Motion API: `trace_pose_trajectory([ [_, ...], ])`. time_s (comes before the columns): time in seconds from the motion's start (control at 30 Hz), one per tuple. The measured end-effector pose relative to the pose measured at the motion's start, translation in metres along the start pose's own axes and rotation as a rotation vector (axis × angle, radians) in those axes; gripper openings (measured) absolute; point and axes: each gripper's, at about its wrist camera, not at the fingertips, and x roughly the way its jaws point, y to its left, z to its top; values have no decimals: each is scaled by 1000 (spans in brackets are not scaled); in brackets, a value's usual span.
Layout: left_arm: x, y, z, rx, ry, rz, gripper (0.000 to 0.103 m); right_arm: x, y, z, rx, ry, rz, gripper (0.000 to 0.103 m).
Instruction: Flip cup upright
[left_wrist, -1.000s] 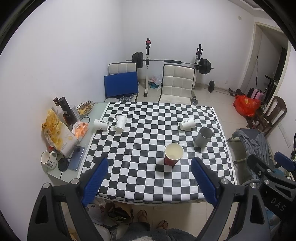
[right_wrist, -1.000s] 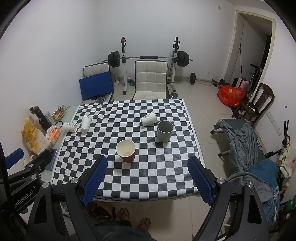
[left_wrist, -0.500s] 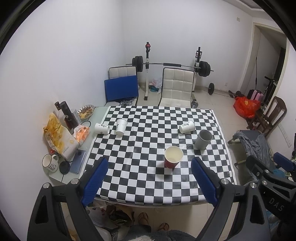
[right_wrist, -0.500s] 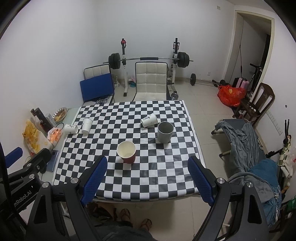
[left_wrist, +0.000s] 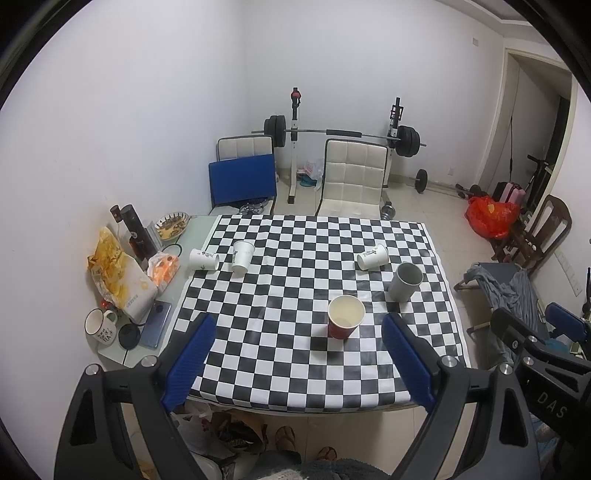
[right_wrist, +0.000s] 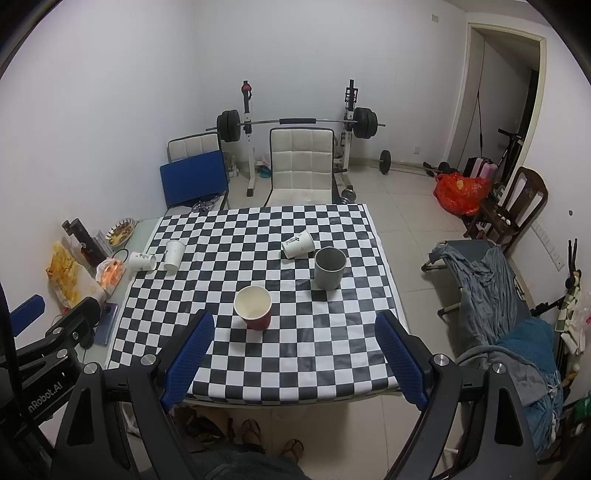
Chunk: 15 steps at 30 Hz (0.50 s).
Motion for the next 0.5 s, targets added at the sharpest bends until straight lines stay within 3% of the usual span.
trace_pose_trajectory([
  [0.5, -1, -2, 2, -4, -5, 1, 92, -1, 4, 11, -2, -5, -2, 91],
])
